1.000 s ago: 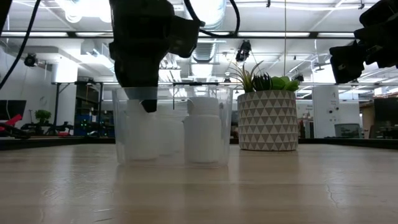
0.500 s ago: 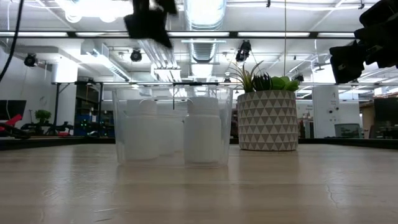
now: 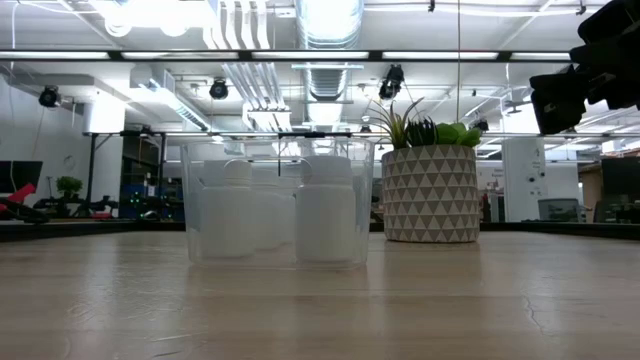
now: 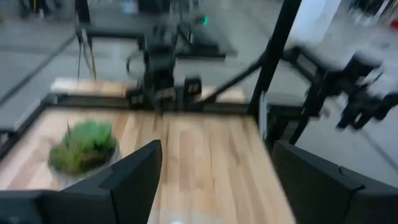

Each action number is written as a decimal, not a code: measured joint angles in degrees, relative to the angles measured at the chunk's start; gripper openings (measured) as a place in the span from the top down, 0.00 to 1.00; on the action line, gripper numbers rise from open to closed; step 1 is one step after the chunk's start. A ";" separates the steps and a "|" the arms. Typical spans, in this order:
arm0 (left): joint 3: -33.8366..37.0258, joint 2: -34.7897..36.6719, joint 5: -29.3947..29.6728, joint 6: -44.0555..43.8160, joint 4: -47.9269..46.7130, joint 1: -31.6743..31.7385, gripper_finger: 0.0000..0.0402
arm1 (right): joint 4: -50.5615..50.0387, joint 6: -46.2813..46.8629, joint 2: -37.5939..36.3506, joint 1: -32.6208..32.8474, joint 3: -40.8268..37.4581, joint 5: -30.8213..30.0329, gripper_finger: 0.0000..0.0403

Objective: Pick and place pill bottles into a basket
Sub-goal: Return to Home Position

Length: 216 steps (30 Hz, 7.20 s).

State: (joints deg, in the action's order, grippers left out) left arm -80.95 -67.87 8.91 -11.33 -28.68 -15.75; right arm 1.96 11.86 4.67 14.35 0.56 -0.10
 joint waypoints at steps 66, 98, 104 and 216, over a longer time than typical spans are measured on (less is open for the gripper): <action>80.50 66.17 -7.82 13.19 58.03 0.19 0.28 | 0.02 0.01 0.00 0.00 0.00 0.00 0.50; 80.44 64.28 -13.92 4.19 30.71 0.17 0.28 | 0.02 0.07 0.00 -0.02 0.00 -0.01 0.50; 80.46 64.27 -13.88 4.21 31.05 0.17 0.28 | 0.02 -0.01 0.00 -0.01 0.00 0.00 0.50; 80.48 63.77 -13.68 4.25 31.18 0.19 0.28 | 0.02 0.08 0.00 0.00 0.00 0.00 0.50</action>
State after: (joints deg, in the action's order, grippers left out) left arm -0.47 -4.10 -4.78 -7.08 2.50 -15.55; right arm 1.98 11.94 4.67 14.35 0.56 -0.10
